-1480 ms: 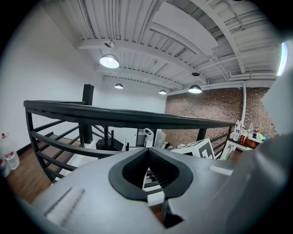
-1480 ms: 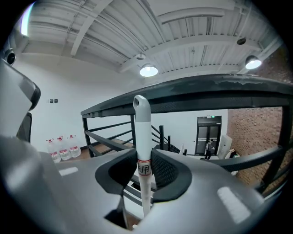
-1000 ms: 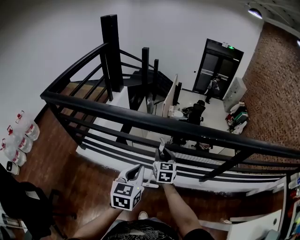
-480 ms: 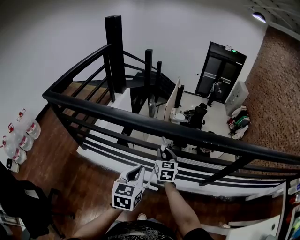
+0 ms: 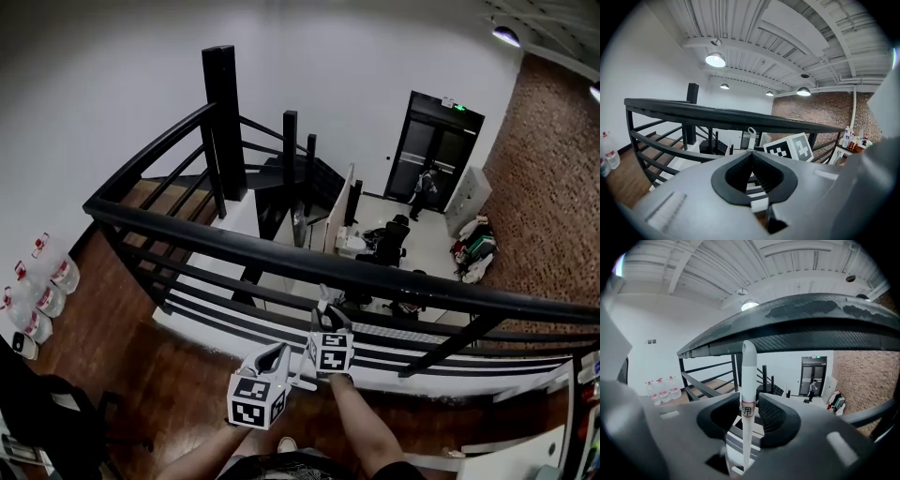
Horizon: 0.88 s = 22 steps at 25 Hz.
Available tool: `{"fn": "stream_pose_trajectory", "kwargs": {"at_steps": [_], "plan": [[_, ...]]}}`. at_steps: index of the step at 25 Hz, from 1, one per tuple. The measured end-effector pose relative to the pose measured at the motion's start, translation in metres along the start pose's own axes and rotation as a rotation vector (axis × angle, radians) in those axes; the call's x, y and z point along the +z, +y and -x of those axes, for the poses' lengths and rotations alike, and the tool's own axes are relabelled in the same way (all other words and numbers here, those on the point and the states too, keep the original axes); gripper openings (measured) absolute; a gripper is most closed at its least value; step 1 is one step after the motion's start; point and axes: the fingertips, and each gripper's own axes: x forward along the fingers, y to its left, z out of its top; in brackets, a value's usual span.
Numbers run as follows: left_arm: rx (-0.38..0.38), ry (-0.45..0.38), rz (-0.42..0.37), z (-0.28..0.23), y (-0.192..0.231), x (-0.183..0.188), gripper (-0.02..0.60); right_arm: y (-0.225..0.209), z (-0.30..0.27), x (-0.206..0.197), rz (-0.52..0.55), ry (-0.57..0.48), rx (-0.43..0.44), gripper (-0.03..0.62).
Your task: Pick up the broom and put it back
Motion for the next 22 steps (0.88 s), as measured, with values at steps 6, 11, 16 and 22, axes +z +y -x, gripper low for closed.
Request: {"fn": "stream_pose_trajectory", "kwargs": {"at_steps": [6, 11, 16, 22], "plan": [[0.016, -0.01, 0.043, 0.01, 0.005, -0.004, 0.003, 0.009, 0.027, 0.005, -0.011, -0.052, 0.01, 0.101], [0.035, -0.015, 0.065, 0.022, 0.011, -0.01, 0.005, 0.035, 0.059, 0.017, 0.002, -0.114, 0.038, 0.1], [0.038, -0.014, 0.064, 0.048, 0.013, -0.02, 0.003, 0.063, 0.092, 0.025, 0.012, -0.159, 0.052, 0.1], [0.03, -0.034, 0.043, 0.085, 0.002, -0.024, 0.004, 0.093, 0.143, 0.033, 0.013, -0.202, 0.061, 0.098]]}}
